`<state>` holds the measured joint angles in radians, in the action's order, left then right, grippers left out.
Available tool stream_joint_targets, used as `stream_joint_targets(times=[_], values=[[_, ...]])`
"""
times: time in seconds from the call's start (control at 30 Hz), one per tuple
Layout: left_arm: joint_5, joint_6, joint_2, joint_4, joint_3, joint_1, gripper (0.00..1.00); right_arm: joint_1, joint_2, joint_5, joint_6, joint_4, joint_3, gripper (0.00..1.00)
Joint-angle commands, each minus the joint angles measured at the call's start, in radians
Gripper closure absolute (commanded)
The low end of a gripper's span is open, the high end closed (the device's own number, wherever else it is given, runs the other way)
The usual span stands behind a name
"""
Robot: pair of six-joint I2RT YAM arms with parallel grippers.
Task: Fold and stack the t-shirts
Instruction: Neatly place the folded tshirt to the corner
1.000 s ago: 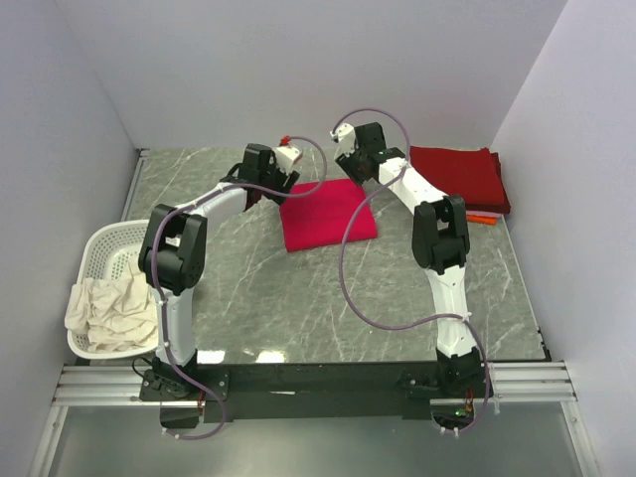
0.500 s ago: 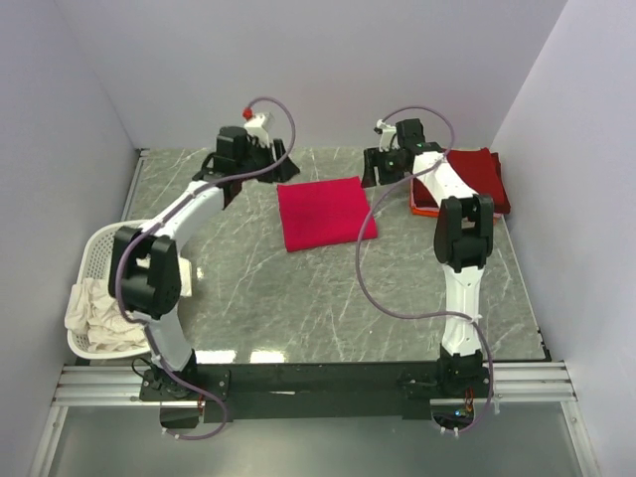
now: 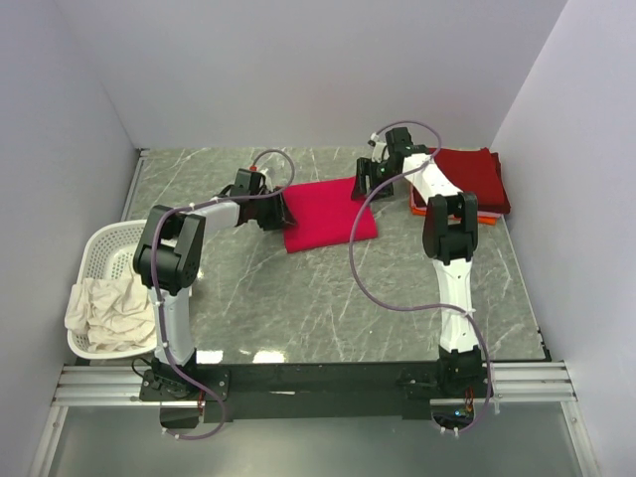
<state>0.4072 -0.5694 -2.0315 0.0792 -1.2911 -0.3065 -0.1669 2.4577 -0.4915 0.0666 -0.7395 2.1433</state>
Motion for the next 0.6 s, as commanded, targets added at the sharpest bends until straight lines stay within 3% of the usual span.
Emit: stream_joint_targets(times=[0.0,0.4,0.5,0.57], values=[[-0.105,-0.038,0.001,0.068,-0.008,0.000,0.55,-0.011,0.032,-0.044,0.025,-0.076,0.055,0.27],[-0.056,-0.058,-0.064,0.045,0.018,0.000,0.62,-0.069,0.090,-0.111,0.075,-0.141,0.107,0.27],[-0.050,-0.058,-0.062,0.044,0.018,0.000,0.62,-0.079,0.099,-0.111,0.087,-0.141,0.102,0.38],[-0.053,-0.055,-0.056,0.050,0.015,0.000,0.62,-0.079,0.099,-0.101,0.090,-0.139,0.102,0.59]])
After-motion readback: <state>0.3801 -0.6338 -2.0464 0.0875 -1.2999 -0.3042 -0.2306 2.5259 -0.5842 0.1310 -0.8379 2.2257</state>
